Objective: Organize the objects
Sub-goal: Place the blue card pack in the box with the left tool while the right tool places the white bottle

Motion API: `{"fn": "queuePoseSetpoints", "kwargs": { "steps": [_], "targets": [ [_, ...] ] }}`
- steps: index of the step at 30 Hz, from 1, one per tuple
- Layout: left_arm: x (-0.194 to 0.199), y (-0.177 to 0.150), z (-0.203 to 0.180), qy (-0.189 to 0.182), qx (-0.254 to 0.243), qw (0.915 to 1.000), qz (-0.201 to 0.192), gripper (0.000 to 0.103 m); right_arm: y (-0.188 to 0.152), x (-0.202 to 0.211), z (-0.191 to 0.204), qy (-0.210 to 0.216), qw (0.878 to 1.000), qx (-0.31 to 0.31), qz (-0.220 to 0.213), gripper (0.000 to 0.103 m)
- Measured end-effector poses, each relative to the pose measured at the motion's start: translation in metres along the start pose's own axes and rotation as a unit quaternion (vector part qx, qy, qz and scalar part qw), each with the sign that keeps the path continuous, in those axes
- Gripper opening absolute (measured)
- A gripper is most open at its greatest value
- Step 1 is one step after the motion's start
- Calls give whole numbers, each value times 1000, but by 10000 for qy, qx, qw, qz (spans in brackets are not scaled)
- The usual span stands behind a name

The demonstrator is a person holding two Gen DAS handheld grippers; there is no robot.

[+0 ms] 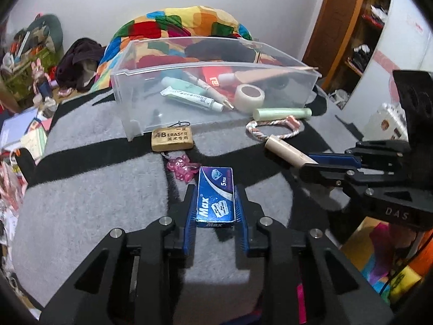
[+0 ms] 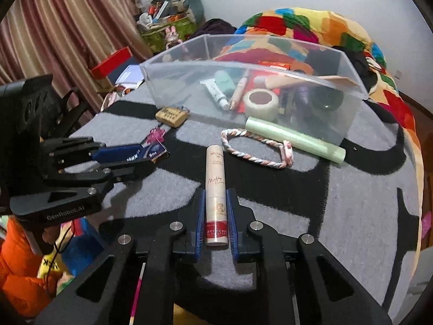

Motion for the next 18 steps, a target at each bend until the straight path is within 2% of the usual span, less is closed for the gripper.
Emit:
{"fn": "queuePoseSetpoints", "kwargs": {
  "steps": [4,8,18],
  "targets": [
    [5,7,3,-97,195,9997,-80,27,12,16,1,-58,9996,-21,-272,14],
    [18,20,4,-106,325,9989,-333,27,27,29,1,-159,9985,-25,-530,14],
    [47,58,6,80,438,9945,-946,27,65,46,-7,-394,9942,-74,-1000,14]
  ]
}}
Point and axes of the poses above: each gripper's, at about its wrist camera, not at the fingertips, and x roughly against the way its jaws point, z to its left, y to its top, the point moved 3 cm from there along -x, roughly the way its jaws point, and after that the axes turned 4 degrees about y, right-handed, at the moved point
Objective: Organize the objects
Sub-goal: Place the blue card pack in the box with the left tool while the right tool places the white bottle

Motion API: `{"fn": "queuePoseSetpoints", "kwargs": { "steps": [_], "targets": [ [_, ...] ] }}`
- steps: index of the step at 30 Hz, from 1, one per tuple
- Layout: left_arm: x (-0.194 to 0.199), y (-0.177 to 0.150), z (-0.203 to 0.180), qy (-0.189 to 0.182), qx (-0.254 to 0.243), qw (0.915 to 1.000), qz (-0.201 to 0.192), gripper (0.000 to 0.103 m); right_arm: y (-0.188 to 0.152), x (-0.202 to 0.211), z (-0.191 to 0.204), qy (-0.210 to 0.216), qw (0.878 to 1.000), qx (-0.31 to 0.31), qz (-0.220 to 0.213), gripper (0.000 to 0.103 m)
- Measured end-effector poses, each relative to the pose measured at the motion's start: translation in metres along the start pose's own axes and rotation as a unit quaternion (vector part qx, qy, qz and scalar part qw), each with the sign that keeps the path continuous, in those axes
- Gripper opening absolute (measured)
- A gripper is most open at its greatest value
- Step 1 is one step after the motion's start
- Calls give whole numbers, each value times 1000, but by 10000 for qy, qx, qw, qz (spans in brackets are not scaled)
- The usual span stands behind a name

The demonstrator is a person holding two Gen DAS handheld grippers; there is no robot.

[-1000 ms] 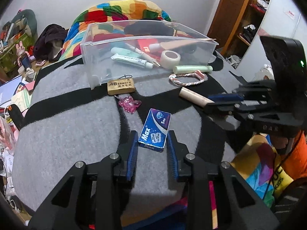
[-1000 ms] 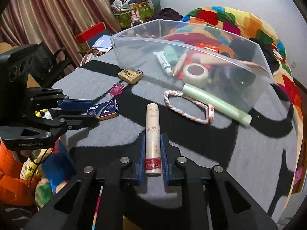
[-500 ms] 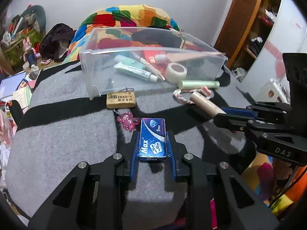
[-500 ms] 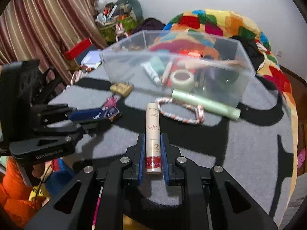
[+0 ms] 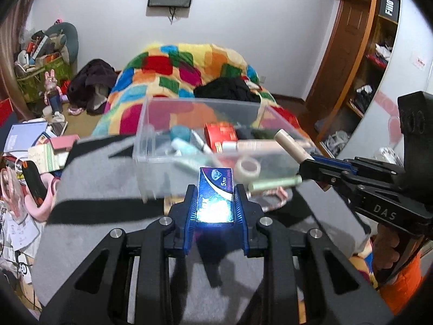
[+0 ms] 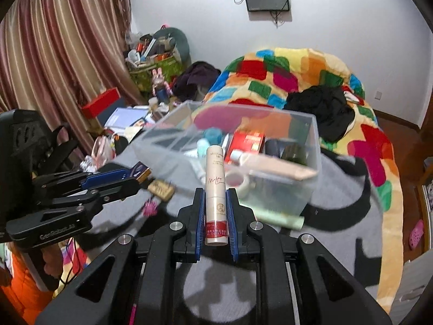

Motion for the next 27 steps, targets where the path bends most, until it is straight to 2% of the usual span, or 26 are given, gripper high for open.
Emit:
{"fn": "queuePoseSetpoints", "kwargs": {
  "steps": [6,12,14,20,27],
  "targets": [
    [-1,23,5,106,54,9997,-190,27,21,-9,-12,-143,9998,-100,-106,14],
    [-19,44,10,319,73,9993,-187,27,38,-33,-21,-247,9995,-210,-4,14],
    [-27,50,14,409,87,9990,-146,27,42,-45,-22,-245,9994,-236,85,14],
    [-56,59,25,347,234,9990,172,27,42,-82,-25,-253,9982,-291,450,14],
    [-75,55,26,358,133,9983,436,27,36,-94,-23,-266,9974,-227,624,14]
  ]
}}
Point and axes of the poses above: each gripper's, at about its wrist camera, not at the fingertips, and x roughly against the way its jaws point, z to its left, y to its top, the point moved 3 cm from there along -x, roughly the way its jaws point, and after that the axes turned 4 degrees about y, right-handed, at the moved point
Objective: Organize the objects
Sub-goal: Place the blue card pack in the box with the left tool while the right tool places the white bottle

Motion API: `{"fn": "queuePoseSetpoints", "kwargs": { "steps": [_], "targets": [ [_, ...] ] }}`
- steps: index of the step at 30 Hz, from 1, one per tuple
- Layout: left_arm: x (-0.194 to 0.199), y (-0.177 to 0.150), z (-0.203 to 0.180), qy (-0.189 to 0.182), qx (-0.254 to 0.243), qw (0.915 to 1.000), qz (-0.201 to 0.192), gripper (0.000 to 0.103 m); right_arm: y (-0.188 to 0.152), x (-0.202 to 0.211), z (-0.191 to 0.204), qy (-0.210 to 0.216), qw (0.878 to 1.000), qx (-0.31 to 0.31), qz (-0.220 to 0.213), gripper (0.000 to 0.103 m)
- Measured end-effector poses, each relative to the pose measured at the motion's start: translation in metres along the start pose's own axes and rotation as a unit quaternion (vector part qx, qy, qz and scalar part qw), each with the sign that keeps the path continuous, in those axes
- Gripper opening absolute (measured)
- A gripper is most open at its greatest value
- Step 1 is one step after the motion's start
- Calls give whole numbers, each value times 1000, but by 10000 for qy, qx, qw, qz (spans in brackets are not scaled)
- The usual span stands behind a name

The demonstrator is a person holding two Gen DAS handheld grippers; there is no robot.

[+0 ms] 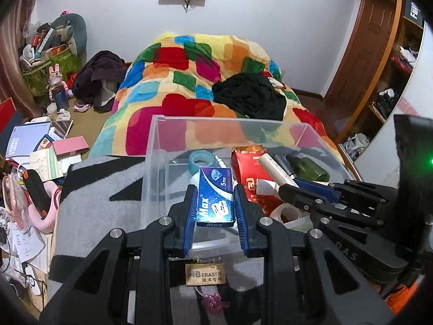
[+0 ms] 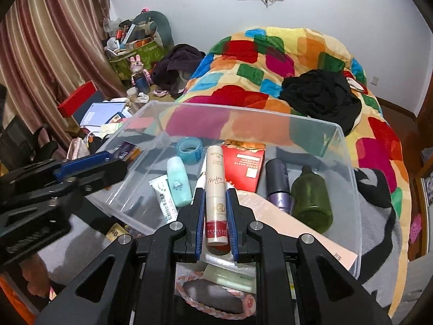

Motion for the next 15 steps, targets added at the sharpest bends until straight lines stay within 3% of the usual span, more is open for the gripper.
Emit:
{"fn": "queuePoseSetpoints", "kwargs": {
  "steps": [8,15],
  "targets": [
    [11,-6,-11,-45,-128,9999,-15,28,-5,23,8,-46,9997,178,-162,24],
    [41,-13,-10,20,-180,9993,-333,49,-14,54,10,-63,9985,284,-460,35]
  ]
}}
Point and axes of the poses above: each gripper's, at about its wrist camera, not at the fingertips, and x roughly against the way its jaws point, z to its left, y to its top, the point moved 3 cm from there along -x, roughly the way its jaws point, and after that the axes turned 4 degrees about y, right-handed, at the moved point
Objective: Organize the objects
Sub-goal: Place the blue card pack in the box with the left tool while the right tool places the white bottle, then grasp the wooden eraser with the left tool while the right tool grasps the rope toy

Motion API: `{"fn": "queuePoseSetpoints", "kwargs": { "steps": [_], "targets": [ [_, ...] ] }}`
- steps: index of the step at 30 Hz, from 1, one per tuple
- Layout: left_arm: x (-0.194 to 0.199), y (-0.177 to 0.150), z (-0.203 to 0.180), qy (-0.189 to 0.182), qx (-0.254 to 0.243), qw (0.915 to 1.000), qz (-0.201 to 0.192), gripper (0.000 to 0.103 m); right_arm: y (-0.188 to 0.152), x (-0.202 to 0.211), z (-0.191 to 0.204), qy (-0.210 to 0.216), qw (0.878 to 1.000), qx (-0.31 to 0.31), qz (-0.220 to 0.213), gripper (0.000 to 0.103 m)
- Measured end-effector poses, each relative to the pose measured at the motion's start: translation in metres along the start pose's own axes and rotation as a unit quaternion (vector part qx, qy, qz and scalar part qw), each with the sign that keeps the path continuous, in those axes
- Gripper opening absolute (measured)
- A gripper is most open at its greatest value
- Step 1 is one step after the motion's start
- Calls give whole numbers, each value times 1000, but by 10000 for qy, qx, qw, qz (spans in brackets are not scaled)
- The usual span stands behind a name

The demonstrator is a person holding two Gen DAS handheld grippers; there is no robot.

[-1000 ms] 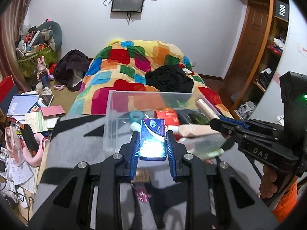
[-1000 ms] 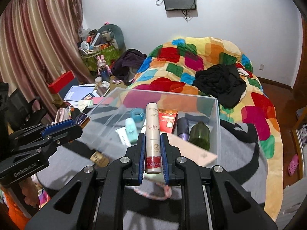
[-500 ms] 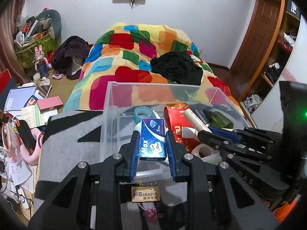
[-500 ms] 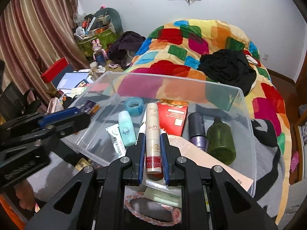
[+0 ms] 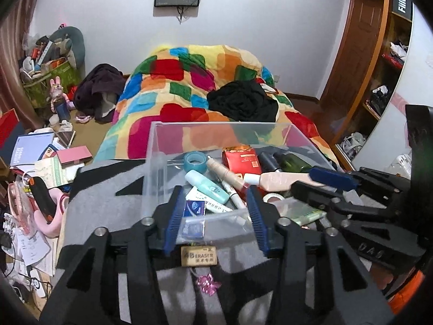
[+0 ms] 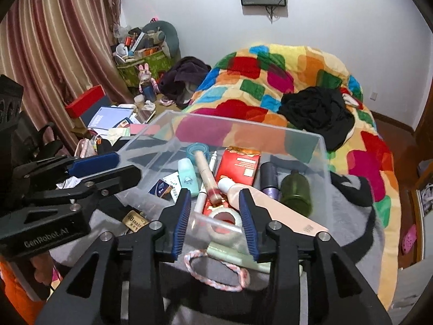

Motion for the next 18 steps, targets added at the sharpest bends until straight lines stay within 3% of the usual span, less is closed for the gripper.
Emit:
{"fn": "queuePoseSetpoints", "kwargs": {
  "steps": [9,18],
  "targets": [
    [3,-29,13,94,43,9997,226,53,-25,23,-16,-117,9999,-97,-32,36],
    [-27,-65,22,-22,110,9955,937,57,-68,4,-33,-107,9977,-447,489,36]
  ]
}}
Point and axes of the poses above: each gripper's, at about its wrist camera, not at the fingertips, and x roughly against the way its jaws point, z to its left, y to its top, the point moved 3 cm from there along -x, roughly the way its jaws point, and after that the axes turned 4 degrees about y, right-handed, at the moved point
